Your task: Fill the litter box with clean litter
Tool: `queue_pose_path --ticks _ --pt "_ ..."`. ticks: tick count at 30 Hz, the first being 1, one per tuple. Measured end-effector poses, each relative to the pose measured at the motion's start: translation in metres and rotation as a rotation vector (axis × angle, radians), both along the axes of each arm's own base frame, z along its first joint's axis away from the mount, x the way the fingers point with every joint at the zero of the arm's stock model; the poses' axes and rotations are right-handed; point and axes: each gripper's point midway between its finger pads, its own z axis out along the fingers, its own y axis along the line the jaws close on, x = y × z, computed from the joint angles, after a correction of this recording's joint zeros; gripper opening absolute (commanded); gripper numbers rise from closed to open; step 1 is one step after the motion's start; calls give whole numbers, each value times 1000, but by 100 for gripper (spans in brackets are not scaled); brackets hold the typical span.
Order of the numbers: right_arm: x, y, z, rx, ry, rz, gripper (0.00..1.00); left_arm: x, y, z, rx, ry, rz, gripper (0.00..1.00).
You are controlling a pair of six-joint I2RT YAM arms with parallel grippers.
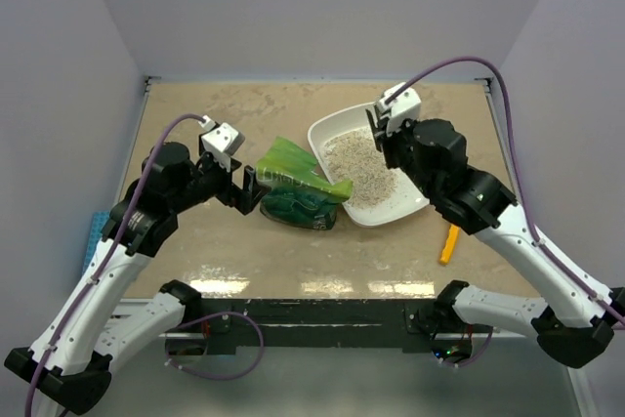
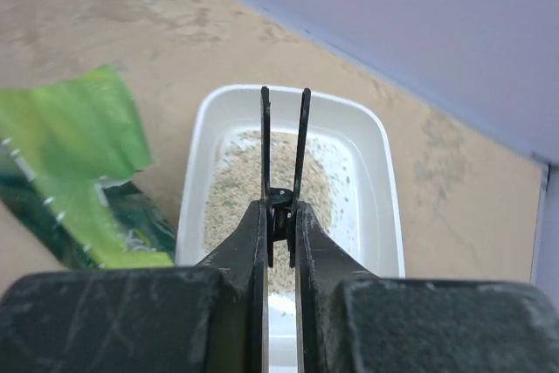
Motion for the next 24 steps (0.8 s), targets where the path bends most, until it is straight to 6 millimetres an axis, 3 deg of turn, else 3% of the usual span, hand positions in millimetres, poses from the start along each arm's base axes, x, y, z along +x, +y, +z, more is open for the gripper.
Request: queue_pose_path --ticks 4,11,18,24 --pt "10 -22 -21 54 95 -145 0 -2 -1 0 -5 2 -10 100" --pt "-15 -8 -73 71 338 -96 0 -3 -4 -1 -11 13 -20 100" --pt "-67 10 -122 179 636 -18 0 -4 -5 -2 -23 30 -22 100" --pt "-111 -1 -140 254 767 -3 0 -3 -7 -3 -27 42 -22 100"
